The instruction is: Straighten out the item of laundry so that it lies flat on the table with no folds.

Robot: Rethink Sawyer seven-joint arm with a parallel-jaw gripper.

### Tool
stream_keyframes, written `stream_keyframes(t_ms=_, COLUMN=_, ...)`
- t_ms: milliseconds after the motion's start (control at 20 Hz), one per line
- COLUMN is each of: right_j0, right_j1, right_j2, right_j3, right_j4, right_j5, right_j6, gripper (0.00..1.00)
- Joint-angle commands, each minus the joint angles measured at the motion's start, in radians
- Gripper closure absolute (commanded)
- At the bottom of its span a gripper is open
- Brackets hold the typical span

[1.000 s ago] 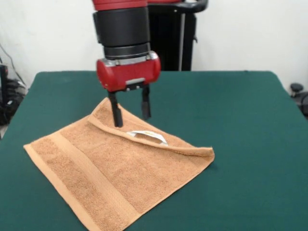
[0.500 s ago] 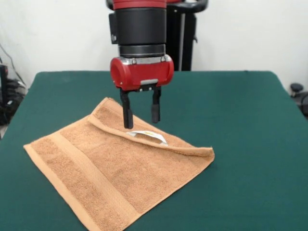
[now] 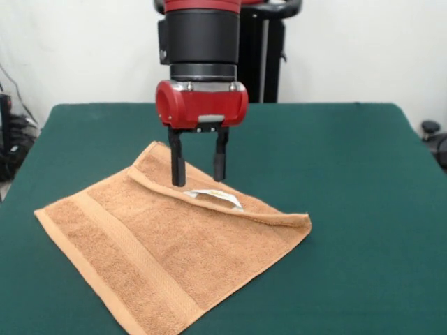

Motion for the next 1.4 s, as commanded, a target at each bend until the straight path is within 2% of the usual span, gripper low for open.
stream_keyframes(t_ms=50, right_j0=0.074, right_j1=0.060, right_j2=-0.091, right_j3=0.020, right_j4=0.060, right_j5=-0.100, right_j6=0.280, gripper=0.00)
stream_keyframes(t_ms=900, right_j0=0.104, right_j1=0.208, right_j2=-0.176, right_j3=-0.033, right_j4=0.101, right_j5=-0.347, right_j6=0.205, gripper=0.00)
stream_keyframes(t_ms=1300, right_j0=0.108, right_j1=0.235, right_j2=-0.199, right_j3=-0.015, right_j4=0.130, right_j5=-0.411, right_j6=0.208, gripper=0.00)
stream_keyframes(t_ms=1350, right_j0=0.105, right_j1=0.236, right_j2=-0.196, right_j3=-0.010, right_j4=0.136, right_j5=-0.408, right_j6=0.209, gripper=1.00)
stream_keyframes(t_ms=1400, right_j0=0.113, right_j1=0.232, right_j2=-0.205, right_j3=-0.003, right_j4=0.140, right_j5=-0.406, right_j6=0.209, gripper=1.00)
